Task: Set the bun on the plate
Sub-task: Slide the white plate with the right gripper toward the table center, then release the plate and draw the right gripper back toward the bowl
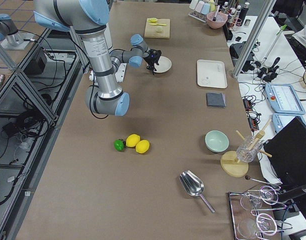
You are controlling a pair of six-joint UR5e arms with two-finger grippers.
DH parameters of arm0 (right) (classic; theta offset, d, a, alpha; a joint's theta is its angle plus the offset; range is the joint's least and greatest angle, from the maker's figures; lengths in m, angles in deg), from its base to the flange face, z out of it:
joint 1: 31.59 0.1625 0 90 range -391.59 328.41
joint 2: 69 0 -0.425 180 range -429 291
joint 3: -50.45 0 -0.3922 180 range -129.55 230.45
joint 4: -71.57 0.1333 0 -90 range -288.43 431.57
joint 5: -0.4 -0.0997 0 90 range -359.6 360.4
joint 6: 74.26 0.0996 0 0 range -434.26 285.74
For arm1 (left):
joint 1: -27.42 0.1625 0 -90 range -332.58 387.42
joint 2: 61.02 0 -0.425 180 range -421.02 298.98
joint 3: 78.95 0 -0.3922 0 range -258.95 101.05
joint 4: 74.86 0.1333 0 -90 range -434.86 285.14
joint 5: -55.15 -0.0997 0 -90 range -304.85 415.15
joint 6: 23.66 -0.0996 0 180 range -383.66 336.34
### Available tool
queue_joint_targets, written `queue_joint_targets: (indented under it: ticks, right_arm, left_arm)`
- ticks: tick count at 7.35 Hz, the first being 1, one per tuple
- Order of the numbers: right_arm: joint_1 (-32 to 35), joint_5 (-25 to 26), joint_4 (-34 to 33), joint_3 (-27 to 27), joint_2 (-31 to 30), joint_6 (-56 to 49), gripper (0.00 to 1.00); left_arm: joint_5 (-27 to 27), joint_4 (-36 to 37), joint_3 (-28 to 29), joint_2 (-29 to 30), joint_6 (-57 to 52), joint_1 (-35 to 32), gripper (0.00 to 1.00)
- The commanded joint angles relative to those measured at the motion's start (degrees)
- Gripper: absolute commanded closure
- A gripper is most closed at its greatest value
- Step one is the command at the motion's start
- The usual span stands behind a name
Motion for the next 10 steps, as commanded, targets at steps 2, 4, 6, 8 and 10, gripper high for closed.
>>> queue_joint_targets:
  ticks: [2, 4, 6, 8, 10]
  right_arm:
    - [14.9, -17.8, 0.0, -2.2, -4.1, -10.5, 0.0]
    - [25.8, -30.1, -0.1, -7.3, -11.5, -22.4, 0.0]
    - [37.3, -41.7, 0.0, -9.3, -17.7, -33.5, 0.0]
    - [47.9, -50.7, 0.1, -9.2, -24.3, -48.4, 0.0]
    - [55.4, -55.8, 0.1, -9.0, -30.7, -62.3, 0.0]
  left_arm:
    - [-1.7, -0.1, -0.5, -0.3, 5.1, 2.7, 0.02]
    - [-10.7, -0.1, -4.3, -2.4, 12.3, 11.6, 0.03]
    - [-16.9, -2.9, -5.0, -3.8, 19.0, 19.4, 0.03]
    - [-25.0, -8.4, -5.0, -4.2, 31.4, 30.9, 0.03]
    - [-33.5, -9.2, -4.3, -4.9, 35.7, 39.6, 0.03]
